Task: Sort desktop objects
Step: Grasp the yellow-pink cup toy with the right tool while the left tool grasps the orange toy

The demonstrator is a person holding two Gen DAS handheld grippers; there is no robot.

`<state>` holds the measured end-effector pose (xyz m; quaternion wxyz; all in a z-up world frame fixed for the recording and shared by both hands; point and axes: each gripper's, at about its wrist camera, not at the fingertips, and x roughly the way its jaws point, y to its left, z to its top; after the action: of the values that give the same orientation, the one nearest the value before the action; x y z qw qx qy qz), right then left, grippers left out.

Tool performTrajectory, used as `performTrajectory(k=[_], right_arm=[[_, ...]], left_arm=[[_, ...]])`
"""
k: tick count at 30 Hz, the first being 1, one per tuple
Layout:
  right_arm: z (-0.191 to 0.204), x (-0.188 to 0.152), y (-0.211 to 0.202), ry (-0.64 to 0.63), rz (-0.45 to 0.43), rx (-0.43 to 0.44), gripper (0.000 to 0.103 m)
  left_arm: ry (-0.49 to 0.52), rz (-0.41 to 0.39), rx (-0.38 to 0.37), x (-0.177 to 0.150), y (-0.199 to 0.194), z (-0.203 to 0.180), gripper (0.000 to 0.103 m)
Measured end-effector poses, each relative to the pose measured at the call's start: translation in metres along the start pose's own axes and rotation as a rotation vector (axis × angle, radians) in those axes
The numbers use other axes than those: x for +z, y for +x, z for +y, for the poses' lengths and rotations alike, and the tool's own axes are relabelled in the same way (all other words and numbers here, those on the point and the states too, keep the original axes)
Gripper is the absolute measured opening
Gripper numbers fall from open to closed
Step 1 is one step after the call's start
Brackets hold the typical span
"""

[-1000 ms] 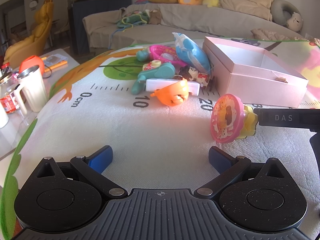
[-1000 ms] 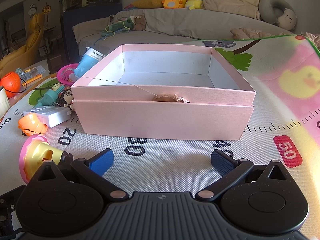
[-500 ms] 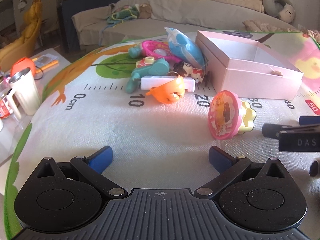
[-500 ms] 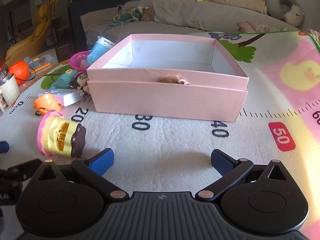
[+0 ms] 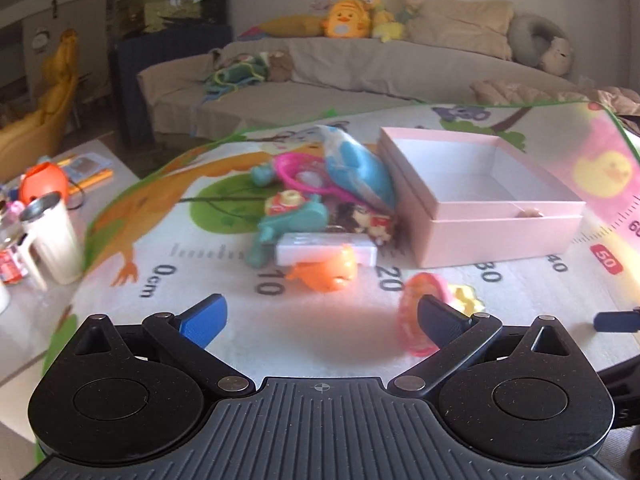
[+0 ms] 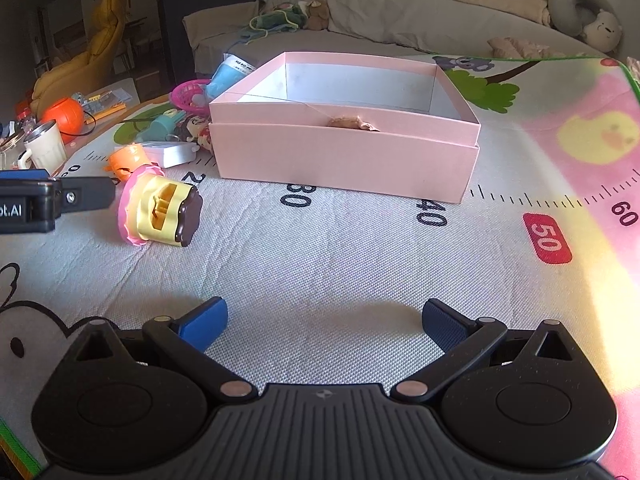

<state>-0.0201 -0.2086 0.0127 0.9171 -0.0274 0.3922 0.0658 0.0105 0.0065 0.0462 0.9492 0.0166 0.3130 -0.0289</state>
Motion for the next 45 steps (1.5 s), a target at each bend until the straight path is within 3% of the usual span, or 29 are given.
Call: performTrajectory(k=[3, 7, 10, 12, 15, 18, 23, 26, 29, 30, 33, 38, 43, 45], right_arm=[[0.007, 0.007, -0.007, -0.060, 0.005, 0.096, 0.103], [0.047, 0.020, -0.026, -0.240, -0.156, 0.112, 0.103], [0.072, 0.032, -0.021, -0.272, -0.195, 0.135, 0.100], [0.086, 0.040, -0.007, -0.282, -0.191, 0.143, 0.085], [0.090, 0.050, 0.014, -0.223, -0.141, 0.164, 0.048], [0.054, 0.055, 0.012, -0.025, -0.110, 0.275, 0.042], [-0.010, 0.043, 0.000, 0.164, -0.146, 0.172, 0.045], [-0.029, 0.031, -0.011, 0.192, -0.197, 0.109, 0.059], [-0.031, 0.015, -0.020, 0.146, -0.279, 0.026, 0.073], [-0.032, 0.012, -0.021, 0.135, -0.298, 0.008, 0.077], [-0.032, 0.002, -0.015, 0.132, -0.302, 0.017, 0.080], [-0.027, 0.000, -0.019, 0.088, -0.338, 0.016, 0.082], [0.006, -0.001, -0.024, -0.119, -0.332, -0.011, 0.089], [0.020, 0.000, -0.021, -0.201, -0.318, -0.046, 0.092]], left_arm=[[-0.057, 0.022, 0.082, -0.001, 0.000, 0.031, 0.103], [-0.146, 0.039, 0.142, -0.002, 0.002, 0.062, 0.103], [-0.181, 0.037, 0.149, -0.003, 0.002, 0.071, 0.103], [-0.178, 0.037, 0.141, -0.004, 0.001, 0.072, 0.103], [-0.154, 0.023, 0.103, -0.004, 0.000, 0.067, 0.103], [-0.127, -0.005, 0.041, -0.002, -0.001, 0.059, 0.103], [-0.057, 0.006, -0.068, 0.006, 0.024, 0.024, 0.103], [-0.043, 0.041, -0.022, 0.013, 0.049, 0.008, 0.103], [-0.039, 0.063, -0.025, 0.017, 0.065, 0.000, 0.098], [-0.029, 0.069, -0.020, 0.018, 0.069, -0.003, 0.083], [-0.019, 0.108, -0.004, 0.018, 0.079, -0.002, 0.057], [0.024, 0.089, -0.033, 0.008, 0.054, 0.001, 0.057], [0.111, 0.120, -0.193, -0.023, 0.011, -0.005, 0.057], [0.118, 0.141, -0.212, -0.036, 0.002, -0.005, 0.058]])
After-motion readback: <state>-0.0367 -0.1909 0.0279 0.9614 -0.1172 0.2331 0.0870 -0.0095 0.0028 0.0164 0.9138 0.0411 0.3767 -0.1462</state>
